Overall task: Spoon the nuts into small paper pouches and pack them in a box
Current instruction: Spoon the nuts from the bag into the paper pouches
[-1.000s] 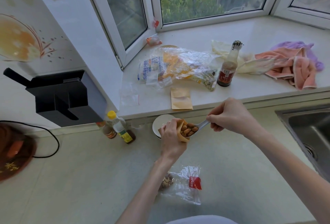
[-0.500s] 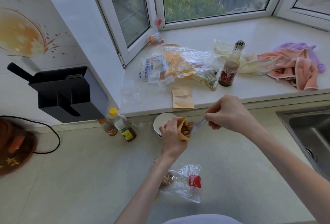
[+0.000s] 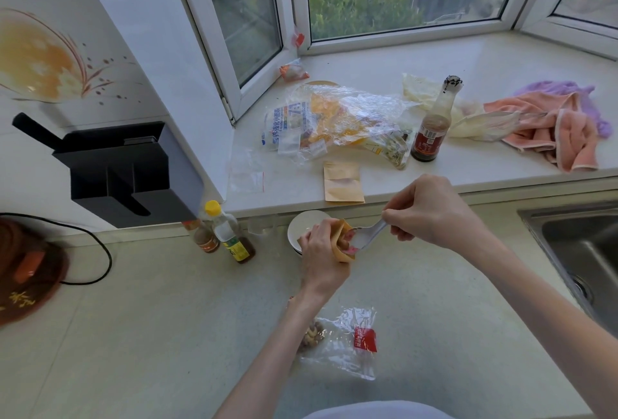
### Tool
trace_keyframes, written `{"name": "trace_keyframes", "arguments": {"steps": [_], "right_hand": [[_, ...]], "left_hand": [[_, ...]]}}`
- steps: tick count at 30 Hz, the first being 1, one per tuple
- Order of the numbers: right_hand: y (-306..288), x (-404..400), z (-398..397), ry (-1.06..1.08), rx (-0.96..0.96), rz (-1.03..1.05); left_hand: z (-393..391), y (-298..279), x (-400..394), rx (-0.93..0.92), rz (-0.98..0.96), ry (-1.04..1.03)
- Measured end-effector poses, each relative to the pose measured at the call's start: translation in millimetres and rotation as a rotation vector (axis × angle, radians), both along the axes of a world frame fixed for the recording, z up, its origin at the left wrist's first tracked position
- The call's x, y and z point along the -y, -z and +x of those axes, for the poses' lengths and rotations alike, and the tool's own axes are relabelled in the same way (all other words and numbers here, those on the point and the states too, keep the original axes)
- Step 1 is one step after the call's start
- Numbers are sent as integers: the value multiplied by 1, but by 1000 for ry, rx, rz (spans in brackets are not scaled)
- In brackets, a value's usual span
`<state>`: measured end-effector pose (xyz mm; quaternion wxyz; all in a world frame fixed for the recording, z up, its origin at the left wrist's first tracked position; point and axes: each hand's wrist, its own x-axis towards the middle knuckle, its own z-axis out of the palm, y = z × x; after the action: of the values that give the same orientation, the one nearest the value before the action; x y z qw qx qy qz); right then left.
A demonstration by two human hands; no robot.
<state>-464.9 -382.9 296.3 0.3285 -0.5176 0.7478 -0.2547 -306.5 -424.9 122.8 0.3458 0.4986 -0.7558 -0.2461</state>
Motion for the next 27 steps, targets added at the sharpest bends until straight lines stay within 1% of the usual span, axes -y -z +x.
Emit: {"name": "trace_keyframes", "arguments": {"steps": [7,14,23,27], "right_hand": [[-2,0,-1,8,-13,-36],[4,-2,3,-11,-74,-84],[5,-1,1,-36,-48,-61],[4,-2,-7,-4,5,-40]], "left_hand": [[-2,1,1,-2,-11,-12],[-4,1,-1,-2,-21,-1],[-2,8,-3,-7,0,-7],[2,14,-1,6,13,-3]]}}
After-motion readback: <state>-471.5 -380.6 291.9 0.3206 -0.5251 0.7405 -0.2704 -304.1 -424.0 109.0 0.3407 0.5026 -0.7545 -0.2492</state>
